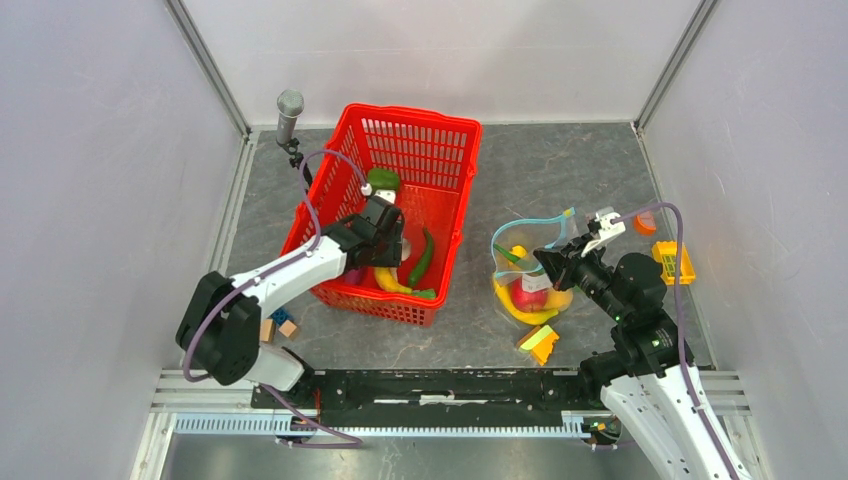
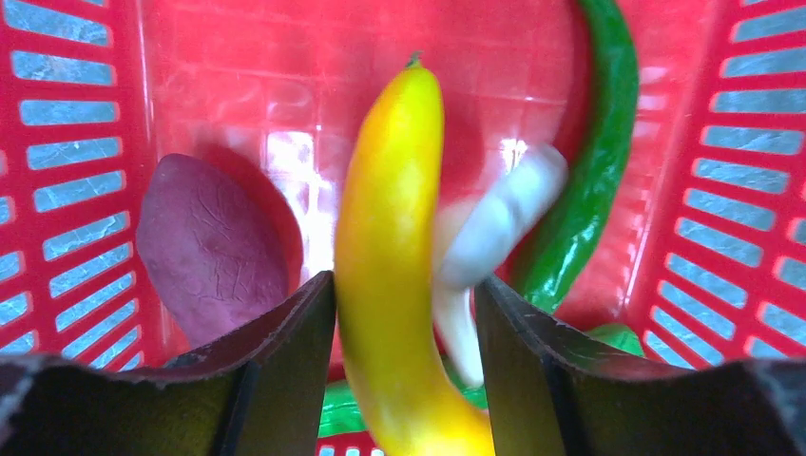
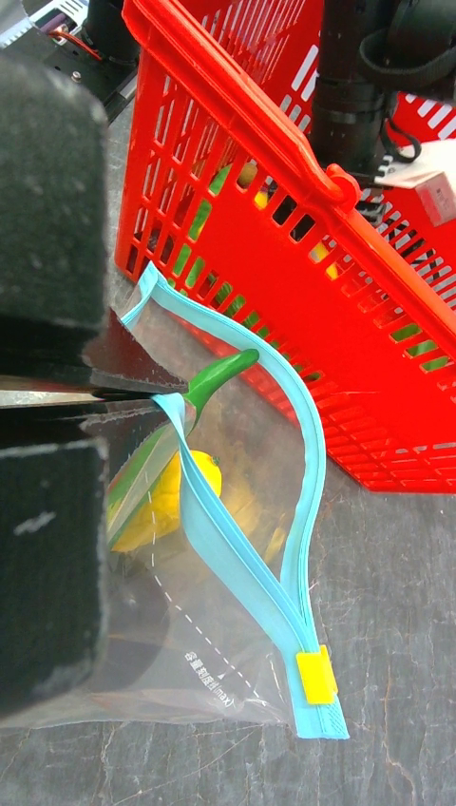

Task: Place the food in the zip-top bag and seal the zipper
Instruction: Adjust the fake fruit in the bin, then pick up the fake vegetable from the bin.

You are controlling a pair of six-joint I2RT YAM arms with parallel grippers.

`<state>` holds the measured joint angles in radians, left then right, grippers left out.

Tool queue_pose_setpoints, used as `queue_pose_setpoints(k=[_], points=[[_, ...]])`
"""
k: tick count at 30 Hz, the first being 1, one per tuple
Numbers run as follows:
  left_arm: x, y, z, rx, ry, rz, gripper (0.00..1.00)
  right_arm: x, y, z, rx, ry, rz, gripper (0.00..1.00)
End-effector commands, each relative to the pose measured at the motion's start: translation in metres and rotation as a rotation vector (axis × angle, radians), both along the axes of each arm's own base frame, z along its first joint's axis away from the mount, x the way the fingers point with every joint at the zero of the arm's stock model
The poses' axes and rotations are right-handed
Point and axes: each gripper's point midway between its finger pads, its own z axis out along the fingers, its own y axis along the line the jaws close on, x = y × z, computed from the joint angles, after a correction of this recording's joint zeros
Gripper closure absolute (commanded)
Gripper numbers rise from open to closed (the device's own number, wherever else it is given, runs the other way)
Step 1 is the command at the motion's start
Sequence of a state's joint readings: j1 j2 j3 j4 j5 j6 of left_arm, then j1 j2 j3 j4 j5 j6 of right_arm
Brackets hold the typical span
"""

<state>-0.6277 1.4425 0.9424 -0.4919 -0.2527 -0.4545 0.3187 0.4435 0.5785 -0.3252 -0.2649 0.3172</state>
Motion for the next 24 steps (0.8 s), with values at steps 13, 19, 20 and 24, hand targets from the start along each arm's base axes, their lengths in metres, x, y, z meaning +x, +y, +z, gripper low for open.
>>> queue_pose_setpoints(k=[13, 19, 20, 24], points=[[0.042, -0.020, 0.026, 0.031, -0.091, -0.055, 0.27, 0.000, 0.001, 0.011, 0.014, -0.032, 0.006, 0.93], [0.041, -0.043, 0.017, -0.033, -0.065, -0.164, 0.30, 0.002, 0.003, 0.007, 0.017, -0.022, 0.014, 0.93], [0.039, -0.046, 0.011, -0.039, -0.045, -0.179, 0.32, 0.002, 0.003, 0.006, 0.016, -0.021, 0.013, 0.93], [0.033, -0.051, -0.009, -0.055, 0.006, -0.196, 0.38, 0.003, 0.004, 0.006, 0.016, -0.021, 0.013, 0.93]])
